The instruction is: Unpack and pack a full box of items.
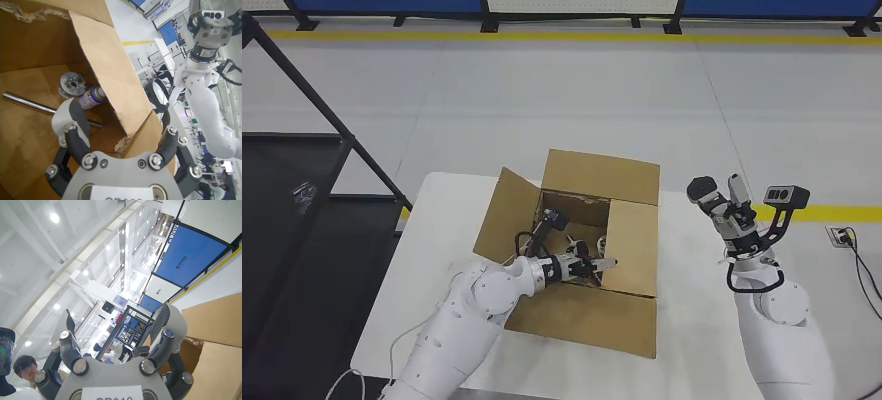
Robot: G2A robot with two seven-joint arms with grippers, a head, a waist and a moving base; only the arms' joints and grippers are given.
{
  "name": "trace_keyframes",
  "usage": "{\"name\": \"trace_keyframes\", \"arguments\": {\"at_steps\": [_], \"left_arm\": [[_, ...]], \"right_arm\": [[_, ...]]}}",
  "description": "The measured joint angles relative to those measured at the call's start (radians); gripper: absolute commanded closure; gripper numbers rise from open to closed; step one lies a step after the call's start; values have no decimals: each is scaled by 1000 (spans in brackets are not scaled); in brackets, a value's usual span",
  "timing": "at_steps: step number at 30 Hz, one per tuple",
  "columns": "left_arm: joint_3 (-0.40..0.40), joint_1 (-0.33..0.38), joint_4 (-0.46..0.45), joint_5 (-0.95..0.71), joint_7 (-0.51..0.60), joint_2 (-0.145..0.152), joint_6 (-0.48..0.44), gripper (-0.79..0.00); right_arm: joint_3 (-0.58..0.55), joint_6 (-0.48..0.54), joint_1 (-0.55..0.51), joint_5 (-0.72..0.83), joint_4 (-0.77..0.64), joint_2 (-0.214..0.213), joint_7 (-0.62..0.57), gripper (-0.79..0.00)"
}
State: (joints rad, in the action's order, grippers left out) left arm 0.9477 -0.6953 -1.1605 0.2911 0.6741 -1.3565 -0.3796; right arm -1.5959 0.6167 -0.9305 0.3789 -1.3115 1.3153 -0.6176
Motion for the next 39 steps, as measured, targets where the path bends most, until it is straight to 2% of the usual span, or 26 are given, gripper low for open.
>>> {"name": "trace_keyframes", "arguments": {"at_steps": [8,20,28,33,39], "left_arm": [[-83,99,150,-93,24,-46,-26,-785],[-102,137,252,-287,80,-81,-143,-785],[-73,135,227,-349,107,-79,-189,-785],[-72,132,185,-344,101,-80,-180,-785],[-94,151,149,-330,66,-95,-167,-785]], "right_arm": [[-14,7,-25,21,-6,-9,-4,-785],[-8,13,-36,37,-9,-17,0,-785],[-3,21,-40,53,-8,-22,-4,-785],[-1,30,-39,64,-7,-25,-5,-785],[-17,59,-52,93,-13,-29,2,-785]]}}
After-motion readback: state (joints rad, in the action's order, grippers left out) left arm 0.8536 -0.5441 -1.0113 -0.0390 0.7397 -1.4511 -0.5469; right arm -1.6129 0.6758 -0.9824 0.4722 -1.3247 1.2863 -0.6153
